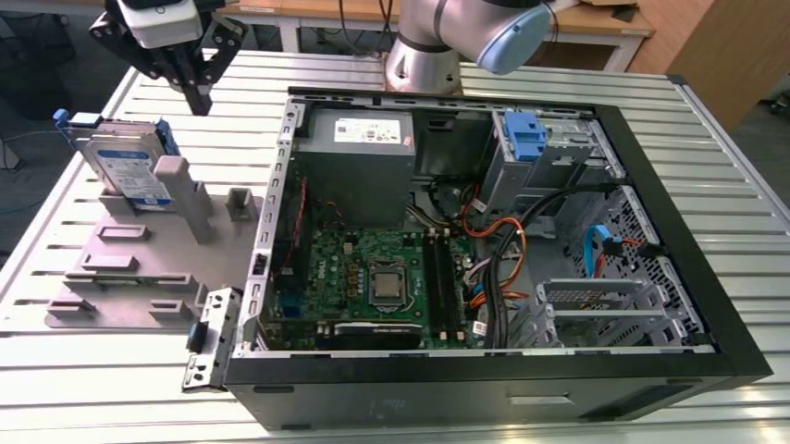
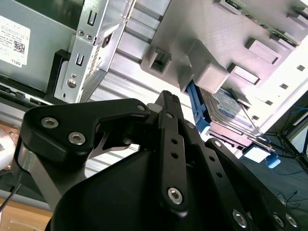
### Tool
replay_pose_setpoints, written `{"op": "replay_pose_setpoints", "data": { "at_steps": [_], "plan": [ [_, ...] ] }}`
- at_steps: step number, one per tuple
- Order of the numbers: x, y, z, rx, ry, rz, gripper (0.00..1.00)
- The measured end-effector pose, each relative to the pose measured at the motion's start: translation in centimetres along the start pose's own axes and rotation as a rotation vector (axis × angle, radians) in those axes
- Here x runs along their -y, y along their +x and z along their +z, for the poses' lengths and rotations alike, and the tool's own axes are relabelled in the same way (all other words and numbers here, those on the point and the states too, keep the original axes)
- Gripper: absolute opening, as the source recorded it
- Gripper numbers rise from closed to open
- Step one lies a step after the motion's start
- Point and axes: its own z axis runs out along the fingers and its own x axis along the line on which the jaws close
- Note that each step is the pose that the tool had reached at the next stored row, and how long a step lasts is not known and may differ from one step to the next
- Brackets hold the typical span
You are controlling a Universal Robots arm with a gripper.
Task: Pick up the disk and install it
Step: 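Reach for the disk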
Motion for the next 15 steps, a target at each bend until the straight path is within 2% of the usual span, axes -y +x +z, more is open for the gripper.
{"op": "replay_pose_setpoints", "data": {
  "at_steps": [9,15],
  "plan": [
    [-0.21,1.23,0.27,0.0000,-0.0001,0.002,0.11],
    [-0.19,2.67,0.47,0.0001,-0.0001,0.002,0.11]
  ]
}}
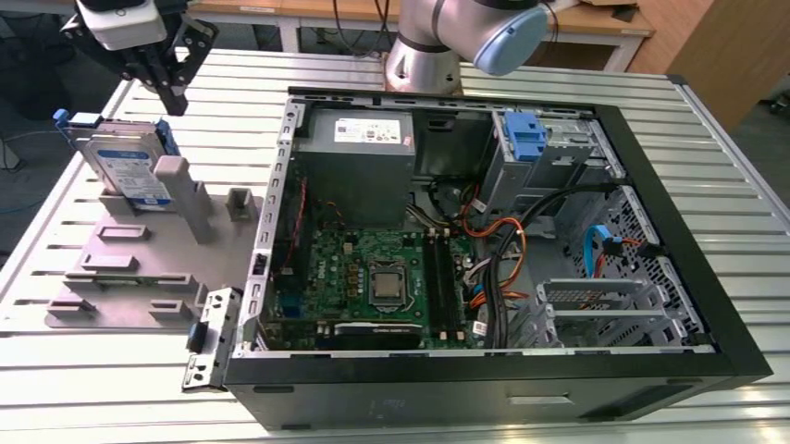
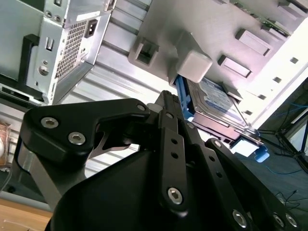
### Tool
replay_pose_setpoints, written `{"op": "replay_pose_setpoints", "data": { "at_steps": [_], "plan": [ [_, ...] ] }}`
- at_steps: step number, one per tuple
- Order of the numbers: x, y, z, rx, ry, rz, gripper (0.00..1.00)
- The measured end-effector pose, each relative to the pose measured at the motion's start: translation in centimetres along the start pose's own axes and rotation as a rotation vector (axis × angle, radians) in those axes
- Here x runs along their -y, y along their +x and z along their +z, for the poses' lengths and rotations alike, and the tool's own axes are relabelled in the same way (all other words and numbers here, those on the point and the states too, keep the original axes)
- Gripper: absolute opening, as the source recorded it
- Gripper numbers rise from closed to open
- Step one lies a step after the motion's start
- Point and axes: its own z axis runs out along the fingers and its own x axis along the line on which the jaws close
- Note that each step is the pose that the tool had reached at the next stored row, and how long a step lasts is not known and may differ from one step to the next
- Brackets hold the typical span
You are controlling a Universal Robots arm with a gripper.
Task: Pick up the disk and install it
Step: 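Reach for the disk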
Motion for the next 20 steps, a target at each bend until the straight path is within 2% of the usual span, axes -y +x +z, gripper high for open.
{"op": "replay_pose_setpoints", "data": {
  "at_steps": [4,12,20],
  "plan": [
    [0.00,1.00,0.17,-0.0001,0.0000,0.000,0.11],
    [-0.10,2.43,0.42,0.0000,0.0000,0.000,0.11],
    [-0.56,3.97,0.76,-0.0002,0.0000,0.000,0.11]
  ]
}}
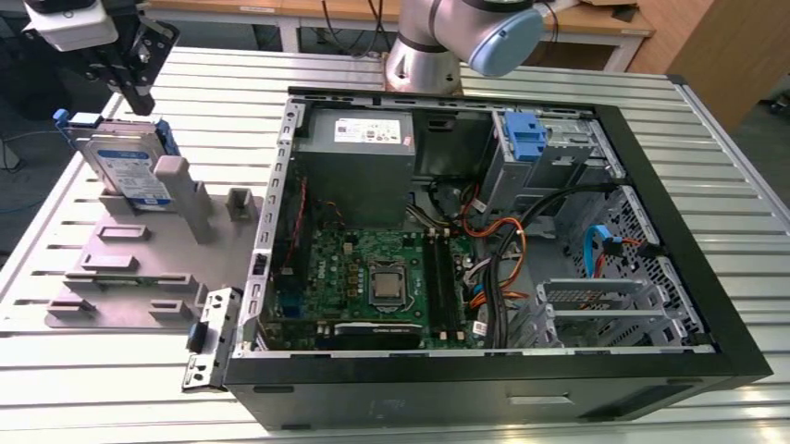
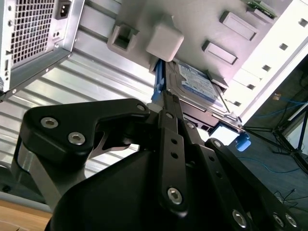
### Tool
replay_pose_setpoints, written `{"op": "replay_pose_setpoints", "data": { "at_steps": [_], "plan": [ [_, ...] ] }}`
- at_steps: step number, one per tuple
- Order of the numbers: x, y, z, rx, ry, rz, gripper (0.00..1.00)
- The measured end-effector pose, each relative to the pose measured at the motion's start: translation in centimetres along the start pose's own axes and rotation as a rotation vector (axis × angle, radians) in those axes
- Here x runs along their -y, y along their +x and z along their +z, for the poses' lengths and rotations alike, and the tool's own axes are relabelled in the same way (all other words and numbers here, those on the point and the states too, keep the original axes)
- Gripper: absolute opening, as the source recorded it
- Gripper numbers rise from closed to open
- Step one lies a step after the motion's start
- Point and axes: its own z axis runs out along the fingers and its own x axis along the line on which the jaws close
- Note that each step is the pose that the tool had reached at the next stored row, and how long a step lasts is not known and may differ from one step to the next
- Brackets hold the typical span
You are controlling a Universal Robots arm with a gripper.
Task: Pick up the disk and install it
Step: 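Reach for the disk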
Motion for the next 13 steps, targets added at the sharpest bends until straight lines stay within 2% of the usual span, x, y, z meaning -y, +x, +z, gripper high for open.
{"op": "replay_pose_setpoints", "data": {
  "at_steps": [7,13],
  "plan": [
    [-0.30,1.51,0.64,0.0000,0.0000,0.000,0.11],
    [-0.41,2.33,1.03,-0.0003,-0.0002,-0.007,0.11]
  ]
}}
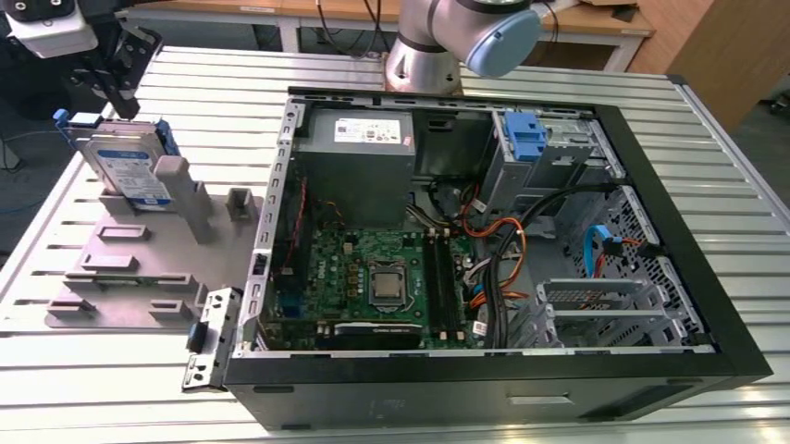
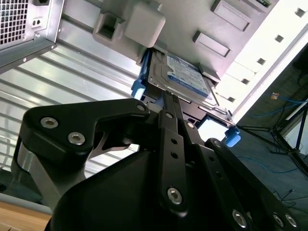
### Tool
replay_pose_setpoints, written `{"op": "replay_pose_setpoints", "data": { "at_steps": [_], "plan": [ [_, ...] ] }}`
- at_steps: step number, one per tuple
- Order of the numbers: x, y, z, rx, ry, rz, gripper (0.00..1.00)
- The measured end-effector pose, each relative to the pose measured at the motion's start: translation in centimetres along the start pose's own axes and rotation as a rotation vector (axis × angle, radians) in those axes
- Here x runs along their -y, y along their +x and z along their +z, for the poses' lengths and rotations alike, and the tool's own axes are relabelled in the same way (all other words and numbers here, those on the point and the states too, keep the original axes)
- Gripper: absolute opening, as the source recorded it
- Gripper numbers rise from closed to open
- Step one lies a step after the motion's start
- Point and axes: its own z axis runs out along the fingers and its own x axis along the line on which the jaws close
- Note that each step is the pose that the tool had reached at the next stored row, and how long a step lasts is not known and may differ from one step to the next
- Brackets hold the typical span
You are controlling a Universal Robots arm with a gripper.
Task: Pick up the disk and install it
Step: 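Reach for the disk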
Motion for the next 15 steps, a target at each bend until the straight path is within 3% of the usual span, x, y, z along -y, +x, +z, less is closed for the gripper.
{"op": "replay_pose_setpoints", "data": {
  "at_steps": [10,15],
  "plan": [
    [-0.40,1.74,0.56,-0.0003,-0.0001,-0.006,0.11],
    [-0.44,1.88,0.65,-0.0006,-0.0001,-0.008,0.11]
  ]
}}
